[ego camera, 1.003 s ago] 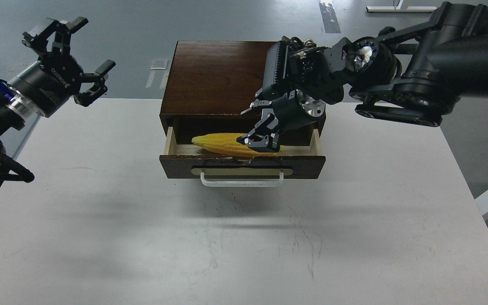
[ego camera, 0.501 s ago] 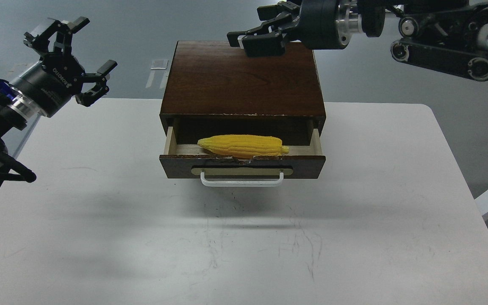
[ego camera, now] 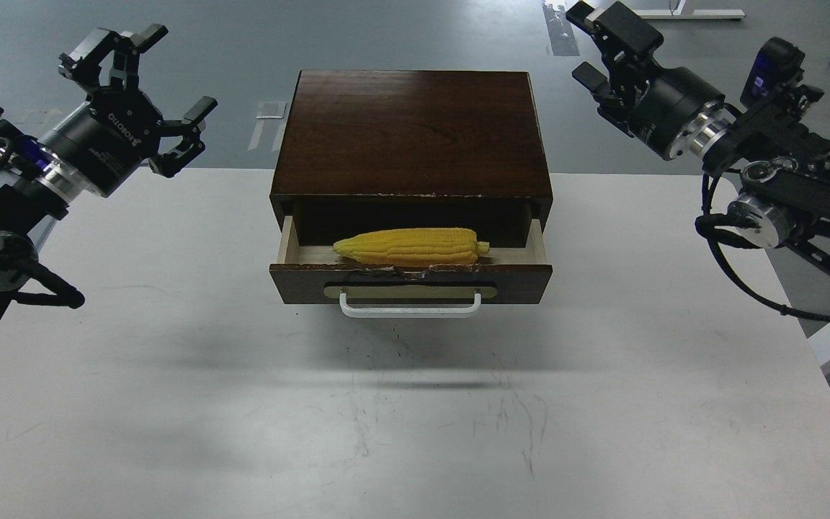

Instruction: Put corn in drawer with both arms

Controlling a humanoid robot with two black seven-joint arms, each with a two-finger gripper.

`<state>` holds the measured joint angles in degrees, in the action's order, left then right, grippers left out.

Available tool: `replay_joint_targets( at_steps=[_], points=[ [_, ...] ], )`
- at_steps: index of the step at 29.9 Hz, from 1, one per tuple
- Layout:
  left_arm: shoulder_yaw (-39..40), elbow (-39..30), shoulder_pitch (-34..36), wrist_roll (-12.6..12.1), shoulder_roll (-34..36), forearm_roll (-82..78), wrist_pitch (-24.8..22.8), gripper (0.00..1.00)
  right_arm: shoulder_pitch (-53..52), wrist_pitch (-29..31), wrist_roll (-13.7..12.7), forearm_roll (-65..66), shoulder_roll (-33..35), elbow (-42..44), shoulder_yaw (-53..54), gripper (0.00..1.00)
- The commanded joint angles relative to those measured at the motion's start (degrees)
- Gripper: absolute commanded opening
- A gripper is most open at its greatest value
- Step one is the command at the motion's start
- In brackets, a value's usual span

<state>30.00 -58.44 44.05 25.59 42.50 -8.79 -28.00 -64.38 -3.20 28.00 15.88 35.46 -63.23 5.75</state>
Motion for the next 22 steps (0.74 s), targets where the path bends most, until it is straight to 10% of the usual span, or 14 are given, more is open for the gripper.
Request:
replay_joint_targets(
  at_steps=[1, 22],
  points=[
    [0.06, -0.01, -0.27, -0.19, -0.4, 0.09, 0.0, 0.98, 7.77, 0.21, 0.0, -8.39, -0.04, 0.47, 7.87, 1.0],
    [1.29, 0.7, -3.18, -0.46, -4.27, -0.09, 0.0, 0.98, 18.15, 3.38, 0.0, -12.62, -1.8, 2.32, 13.76, 1.0]
  ],
)
